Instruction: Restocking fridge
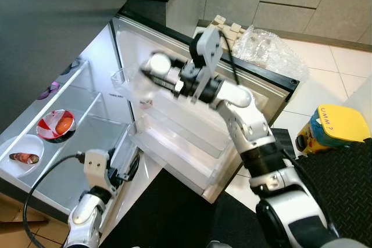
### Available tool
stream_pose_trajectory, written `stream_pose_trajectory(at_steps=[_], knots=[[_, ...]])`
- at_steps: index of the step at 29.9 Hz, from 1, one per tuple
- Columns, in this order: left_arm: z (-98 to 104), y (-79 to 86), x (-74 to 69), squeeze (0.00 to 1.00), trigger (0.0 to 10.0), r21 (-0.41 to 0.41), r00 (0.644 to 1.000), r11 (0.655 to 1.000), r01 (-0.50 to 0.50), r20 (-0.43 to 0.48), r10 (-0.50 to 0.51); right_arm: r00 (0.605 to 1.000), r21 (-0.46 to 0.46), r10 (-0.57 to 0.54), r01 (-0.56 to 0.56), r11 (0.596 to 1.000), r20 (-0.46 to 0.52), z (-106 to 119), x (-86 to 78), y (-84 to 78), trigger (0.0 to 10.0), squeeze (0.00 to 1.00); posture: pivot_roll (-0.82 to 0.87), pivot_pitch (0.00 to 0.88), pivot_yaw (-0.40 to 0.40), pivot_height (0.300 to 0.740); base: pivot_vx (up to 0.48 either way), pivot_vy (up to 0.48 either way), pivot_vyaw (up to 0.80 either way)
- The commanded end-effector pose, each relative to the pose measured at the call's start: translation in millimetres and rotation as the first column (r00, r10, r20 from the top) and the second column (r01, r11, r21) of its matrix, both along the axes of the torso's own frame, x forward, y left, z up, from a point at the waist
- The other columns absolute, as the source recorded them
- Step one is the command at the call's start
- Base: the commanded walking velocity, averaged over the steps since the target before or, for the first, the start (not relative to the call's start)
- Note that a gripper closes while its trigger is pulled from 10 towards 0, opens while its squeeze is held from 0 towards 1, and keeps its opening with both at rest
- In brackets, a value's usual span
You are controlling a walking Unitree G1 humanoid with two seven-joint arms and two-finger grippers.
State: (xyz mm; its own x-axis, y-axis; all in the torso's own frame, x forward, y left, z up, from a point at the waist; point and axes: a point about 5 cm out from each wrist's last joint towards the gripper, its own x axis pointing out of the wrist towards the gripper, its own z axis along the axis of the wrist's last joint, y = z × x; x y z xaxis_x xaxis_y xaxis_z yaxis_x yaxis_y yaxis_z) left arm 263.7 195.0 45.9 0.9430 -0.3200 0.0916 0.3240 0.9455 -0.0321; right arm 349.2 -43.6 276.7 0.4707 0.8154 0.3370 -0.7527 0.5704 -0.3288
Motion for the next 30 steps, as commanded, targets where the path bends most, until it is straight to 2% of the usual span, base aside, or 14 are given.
stream_pose_trajectory(at_steps=[1,3,11,20,24,30], knots=[[-1,-5.2,-1.0,0.00,10.0,-0.022,1.000,1.000,0.022,-0.011,-0.022,0.998,-0.002,-0.056,0.057,0.998,0.028,0,3.5,-4.1,10.0,0.00,-0.16,0.135,-0.003,0.725,0.000,0.000,0.00],[5,-7.7,3.2,0.00,10.0,-0.018,0.999,0.999,0.048,0.010,-0.048,0.988,-0.074,-0.153,0.155,0.985,0.036,-6,12.3,-7.8,10.0,0.00,-0.16,0.136,-0.002,0.725,0.000,0.000,0.00],[16,-16.9,10.2,0.00,10.0,-0.010,0.994,0.995,0.104,0.037,-0.104,0.952,-0.203,-0.304,0.305,0.930,0.040,-34,28.3,-15.1,10.0,0.00,-0.17,0.136,0.003,0.725,0.000,0.000,0.00],[22,-22.8,11.8,0.00,10.0,-0.005,0.990,0.991,0.134,0.051,-0.134,0.920,-0.215,-0.391,0.382,0.899,0.001,-53,38.1,-21.2,10.0,0.00,-0.16,0.134,0.003,0.725,0.000,0.000,0.00],[27,-23.1,12.8,0.00,10.0,0.007,0.988,0.990,0.141,0.062,-0.142,0.889,-0.258,-0.456,0.431,0.865,-0.042,-72,44.4,-22.1,10.0,0.00,-0.15,0.135,-0.007,0.725,0.000,0.000,0.00],[28,-20.4,11.2,0.00,10.0,0.013,0.989,0.991,0.134,0.065,-0.135,0.856,-0.245,-0.513,0.485,0.840,-0.064,-80,46.5,-25.4,10.0,0.00,-0.13,0.144,-0.018,0.725,0.000,0.000,0.00]])
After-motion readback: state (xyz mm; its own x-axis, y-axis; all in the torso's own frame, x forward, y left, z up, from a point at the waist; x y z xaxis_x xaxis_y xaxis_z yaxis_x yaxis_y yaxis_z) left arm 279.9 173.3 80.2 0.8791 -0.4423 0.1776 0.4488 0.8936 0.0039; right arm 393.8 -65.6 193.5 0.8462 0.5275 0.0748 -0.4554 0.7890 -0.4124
